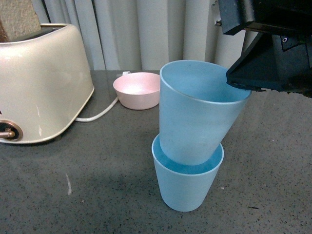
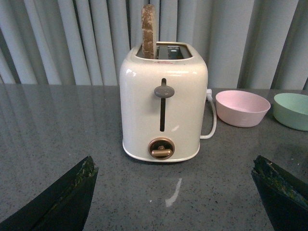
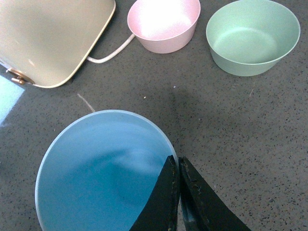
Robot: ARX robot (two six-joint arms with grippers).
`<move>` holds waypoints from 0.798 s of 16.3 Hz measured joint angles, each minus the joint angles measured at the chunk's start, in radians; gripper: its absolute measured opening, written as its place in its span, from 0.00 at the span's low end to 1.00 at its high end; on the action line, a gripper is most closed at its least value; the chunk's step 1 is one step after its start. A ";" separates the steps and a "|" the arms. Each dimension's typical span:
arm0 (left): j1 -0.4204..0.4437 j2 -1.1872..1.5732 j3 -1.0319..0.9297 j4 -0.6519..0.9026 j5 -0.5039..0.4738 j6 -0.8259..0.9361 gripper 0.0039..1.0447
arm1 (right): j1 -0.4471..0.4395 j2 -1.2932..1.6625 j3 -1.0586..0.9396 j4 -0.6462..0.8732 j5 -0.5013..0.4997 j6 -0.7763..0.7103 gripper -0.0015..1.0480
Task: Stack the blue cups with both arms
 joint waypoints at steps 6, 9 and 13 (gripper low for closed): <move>0.000 0.000 0.000 0.000 0.000 0.000 0.94 | -0.083 -0.029 0.023 -0.012 -0.074 0.024 0.65; 0.000 0.000 0.000 0.000 0.000 0.000 0.94 | -0.230 -0.144 -0.019 0.085 -0.110 0.089 0.95; 0.000 0.000 0.000 0.000 0.000 0.000 0.94 | -0.399 -0.429 -0.263 0.219 -0.029 0.125 0.94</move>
